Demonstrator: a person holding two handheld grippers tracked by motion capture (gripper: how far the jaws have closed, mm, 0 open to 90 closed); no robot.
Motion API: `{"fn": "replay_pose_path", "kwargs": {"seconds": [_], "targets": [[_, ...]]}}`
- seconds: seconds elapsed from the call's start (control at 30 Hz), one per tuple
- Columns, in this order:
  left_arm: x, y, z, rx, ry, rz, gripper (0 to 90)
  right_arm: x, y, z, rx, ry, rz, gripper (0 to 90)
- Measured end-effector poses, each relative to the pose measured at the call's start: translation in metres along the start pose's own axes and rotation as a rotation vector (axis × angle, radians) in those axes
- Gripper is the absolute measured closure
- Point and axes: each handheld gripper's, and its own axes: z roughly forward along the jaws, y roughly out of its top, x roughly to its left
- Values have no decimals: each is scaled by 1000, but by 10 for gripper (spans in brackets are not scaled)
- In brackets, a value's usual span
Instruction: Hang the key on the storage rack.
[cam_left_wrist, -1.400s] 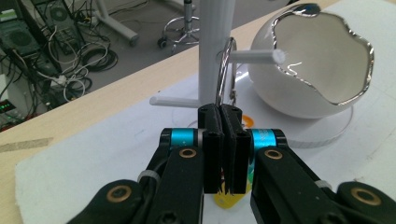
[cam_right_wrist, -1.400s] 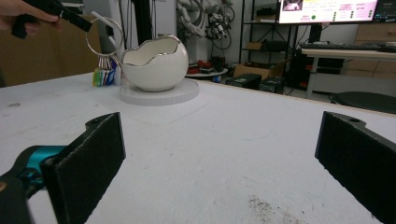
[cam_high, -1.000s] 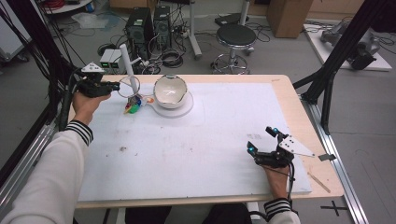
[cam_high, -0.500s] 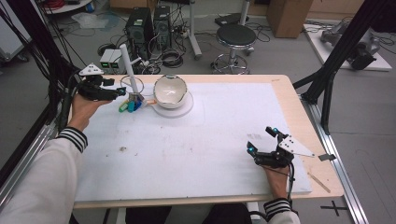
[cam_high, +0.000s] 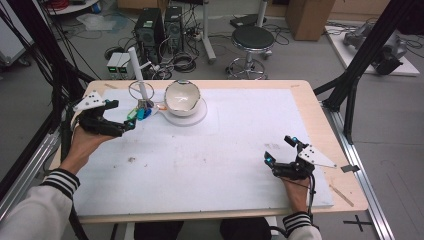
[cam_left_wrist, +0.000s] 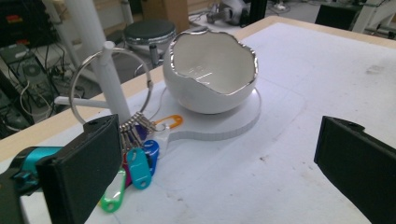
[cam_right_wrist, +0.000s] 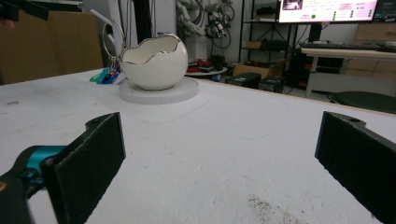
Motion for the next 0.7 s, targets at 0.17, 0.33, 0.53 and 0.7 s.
{"fn": "replay_pose_path", "kwargs": {"seconds": [0.17, 0.33, 0.53, 0.7], "targets": [[-21, -10, -11, -62, -15, 23, 17, 0, 0, 0, 0, 0, -1, 11], [-36, -28, -24, -117, -5, 47, 17, 0, 0, 0, 1, -2, 5, 11], [-41, -64, -36, -170, 18, 10, 17, 1, 0, 0, -1, -6, -5, 11], [-48, -94, -39, -229, 41, -41, 17, 0, 0, 0, 0, -6, -5, 11]]}}
